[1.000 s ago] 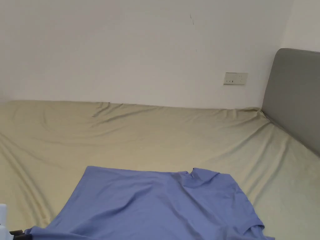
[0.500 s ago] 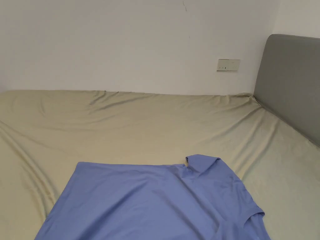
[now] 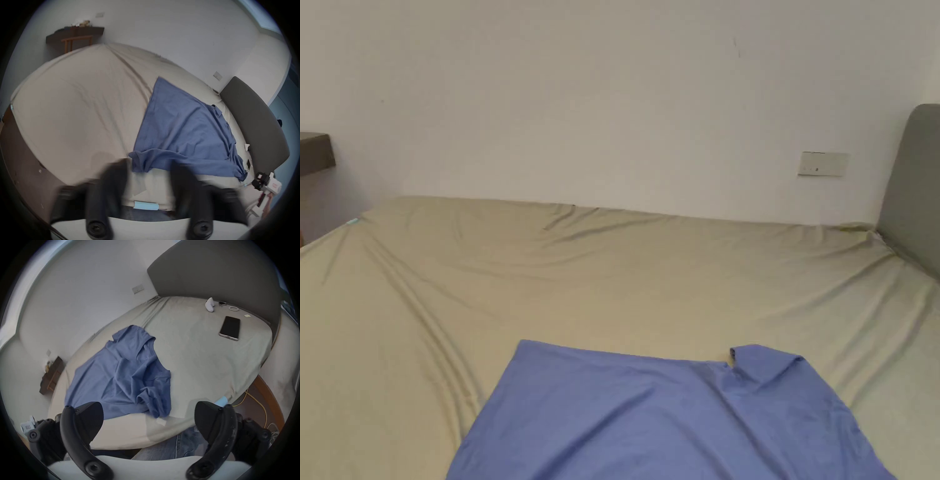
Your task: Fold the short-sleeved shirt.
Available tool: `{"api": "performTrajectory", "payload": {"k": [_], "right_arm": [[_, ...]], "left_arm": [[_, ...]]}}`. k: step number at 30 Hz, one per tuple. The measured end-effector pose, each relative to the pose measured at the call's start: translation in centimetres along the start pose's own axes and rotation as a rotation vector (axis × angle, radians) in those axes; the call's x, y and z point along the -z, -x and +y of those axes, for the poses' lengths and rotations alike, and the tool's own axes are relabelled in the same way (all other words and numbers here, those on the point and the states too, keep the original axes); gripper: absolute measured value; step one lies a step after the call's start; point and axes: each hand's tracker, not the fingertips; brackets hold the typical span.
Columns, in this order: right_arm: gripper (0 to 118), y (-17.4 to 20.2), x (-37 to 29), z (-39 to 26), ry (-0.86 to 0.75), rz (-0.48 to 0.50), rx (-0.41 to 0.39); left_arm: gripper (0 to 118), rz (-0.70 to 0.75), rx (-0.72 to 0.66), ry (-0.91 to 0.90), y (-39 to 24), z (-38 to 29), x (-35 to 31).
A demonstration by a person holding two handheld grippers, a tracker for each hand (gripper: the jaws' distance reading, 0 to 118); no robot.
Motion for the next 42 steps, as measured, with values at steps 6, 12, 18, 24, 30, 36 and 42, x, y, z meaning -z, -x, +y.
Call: {"api": "performTrajectory", "payload": {"k": [6, 12, 18, 24, 30, 36, 42], "right_arm": [[0, 0.0, 3.1, -0.3, 0.103, -0.248, -0.114], [0, 1.1, 0.9, -2.6, 0.015, -0.163, 0.045], [0, 2.2, 0.9, -1.6, -0.002, -0.195, -0.018], [1, 1.3, -0.4, -1.7, -0.008, -0.234, -0.036], [106, 0.0, -0.1, -0.7, 0.01, -0.187, 0.032], [115, -1.0, 2.0, 0.0, 0.046, -0.278, -0.001], [83, -1.4, 6.7, 0.6, 0.125, -0.378, -0.176]], "left_arm": [[0, 0.04, 0.059, -0.023, -0.2, -1.9, 0.9], [43, -0.027, 0.017, 0.014, 0.7, -1.8, 4.4], [82, -0.006, 0.038, 0.067, -0.6, -1.2, 7.8], [10, -0.015, 0.016, 0.161, -1.1, -1.2, 10.5], [7, -0.007, -0.01, 0.178, -0.9, -0.9, 10.8], [7, 0.045, 0.093, 0.189, -3.2, -1.3, 10.8], [7, 0.056, 0.101, 0.177, -3.6, -1.4, 10.4]]}}
